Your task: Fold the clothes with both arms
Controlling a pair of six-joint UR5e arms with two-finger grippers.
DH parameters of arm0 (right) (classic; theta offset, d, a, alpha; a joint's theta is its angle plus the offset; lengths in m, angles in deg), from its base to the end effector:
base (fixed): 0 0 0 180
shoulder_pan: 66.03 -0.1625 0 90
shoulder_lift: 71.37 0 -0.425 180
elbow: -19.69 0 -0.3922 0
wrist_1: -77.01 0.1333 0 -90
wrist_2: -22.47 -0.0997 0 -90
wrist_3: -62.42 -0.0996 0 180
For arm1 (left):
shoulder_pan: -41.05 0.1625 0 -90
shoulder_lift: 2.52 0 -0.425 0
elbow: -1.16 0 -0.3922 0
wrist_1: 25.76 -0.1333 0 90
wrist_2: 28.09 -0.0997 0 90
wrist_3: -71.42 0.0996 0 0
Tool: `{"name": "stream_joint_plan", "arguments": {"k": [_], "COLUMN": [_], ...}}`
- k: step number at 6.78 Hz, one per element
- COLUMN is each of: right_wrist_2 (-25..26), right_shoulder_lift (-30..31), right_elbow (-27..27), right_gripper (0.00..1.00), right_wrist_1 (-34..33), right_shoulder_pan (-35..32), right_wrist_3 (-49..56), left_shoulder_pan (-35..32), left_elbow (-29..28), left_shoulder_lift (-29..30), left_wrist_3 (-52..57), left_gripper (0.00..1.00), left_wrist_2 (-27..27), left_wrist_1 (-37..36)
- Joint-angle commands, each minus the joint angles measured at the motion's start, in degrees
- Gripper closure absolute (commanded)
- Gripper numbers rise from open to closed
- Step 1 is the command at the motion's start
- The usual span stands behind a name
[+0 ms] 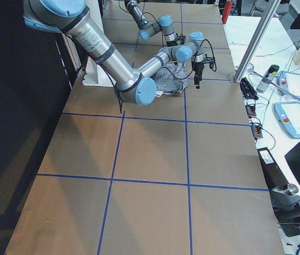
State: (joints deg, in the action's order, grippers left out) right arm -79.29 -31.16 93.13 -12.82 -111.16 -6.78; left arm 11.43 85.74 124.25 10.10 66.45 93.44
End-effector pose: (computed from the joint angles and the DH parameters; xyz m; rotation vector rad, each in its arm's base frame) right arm -0.4769 -0.6393 0.2485 0.1495 -0.5990 0.3513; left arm 0.5681 -0.4673 0.2609 0.4518 0.9573 0.0270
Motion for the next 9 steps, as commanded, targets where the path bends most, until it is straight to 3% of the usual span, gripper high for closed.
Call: {"name": "stream_joint_plan", "arguments": {"k": [1,3,5,8,9], "right_wrist_2": [-0.1,-0.02,0.07,0.07,-0.01], "right_shoulder_lift": [1.27,1.45,1.97,2.59,3.72], "right_elbow": [1.36,1.44,1.44,1.44,2.49], "right_gripper": [0.0,0.0,0.0,0.0,0.0], "right_wrist_1": [0.0,0.0,0.09,0.27,0.35], "right_shoulder_pan": [-0.04,-0.04,0.05,0.05,0.05], "right_wrist_3": [-0.05,-0.05,0.03,0.47,0.47], "left_shoulder_pan": [3.17,-1.73,-3.59,-13.94,-15.63], "left_elbow": [-0.29,-2.56,-14.56,-16.99,-16.82], "left_shoulder_lift": [0.06,1.63,8.91,9.2,8.51], "left_wrist_3": [-1.61,-1.0,-0.74,13.72,16.99], "left_gripper": [0.0,0.0,0.0,0.0,0.0], "left_wrist_2": [-3.74,-3.57,-3.83,-2.96,1.48], "left_wrist_1": [-2.2,-3.44,-2.74,-1.77,0.93]}}
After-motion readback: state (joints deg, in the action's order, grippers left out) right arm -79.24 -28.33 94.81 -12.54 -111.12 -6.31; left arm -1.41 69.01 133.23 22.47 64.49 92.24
